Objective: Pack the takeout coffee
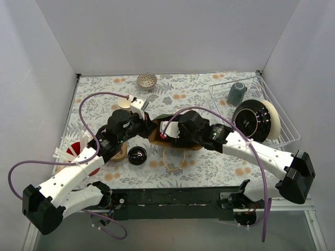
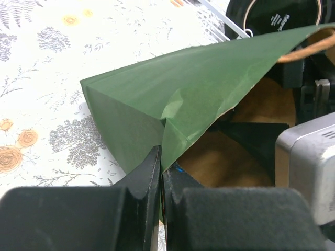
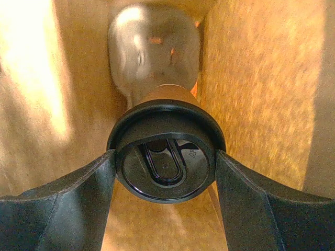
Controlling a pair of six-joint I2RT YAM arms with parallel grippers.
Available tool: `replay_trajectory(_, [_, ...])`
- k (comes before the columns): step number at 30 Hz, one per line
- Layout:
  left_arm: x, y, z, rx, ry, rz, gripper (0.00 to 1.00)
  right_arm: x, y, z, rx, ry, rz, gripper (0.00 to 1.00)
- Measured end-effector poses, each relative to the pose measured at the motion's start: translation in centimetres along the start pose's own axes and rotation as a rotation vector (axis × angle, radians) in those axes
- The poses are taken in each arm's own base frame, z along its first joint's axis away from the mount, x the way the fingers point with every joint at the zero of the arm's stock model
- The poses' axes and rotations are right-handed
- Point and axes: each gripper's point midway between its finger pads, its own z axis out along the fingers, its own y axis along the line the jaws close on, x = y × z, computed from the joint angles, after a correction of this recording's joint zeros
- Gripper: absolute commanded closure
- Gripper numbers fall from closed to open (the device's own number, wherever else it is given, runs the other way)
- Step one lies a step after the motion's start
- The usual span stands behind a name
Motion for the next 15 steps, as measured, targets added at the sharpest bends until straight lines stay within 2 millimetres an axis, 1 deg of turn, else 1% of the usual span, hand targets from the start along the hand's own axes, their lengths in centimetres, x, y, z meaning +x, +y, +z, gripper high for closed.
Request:
replay_trajectory(3, [-0.5,-0.1,-0.4,-0.004,-0.019,-0.01,1.0,0.7,0.3,-0.3,0.003,0.012,0.001,0.63])
replay_trajectory(6, [-1.2,-0.5,-1.1,0.006,-0.052,-0.032,1.0,2.4,1.5,-0.7,0.006,0.029,-0.005,0.62])
replay_trajectory(8, [-1.0,-0.7,-1.6,0.015,-0.068,-0.049,1.0,3.3,2.1,-0.7,0.008,0.039,-0.016,0.62])
replay_trajectory(11, [0.2,-0.9,-1.8,0.03,-0.057,-0.073,1.0,3.8,2.5,-0.3,0.012,0.041,-0.033,0.61])
replay_trajectory(15, [1.7,-0.7,-1.7,0.033,-0.041,-0.091,1.0,3.7,2.0,-0.3,0.031,0.039,-0.065,0.61])
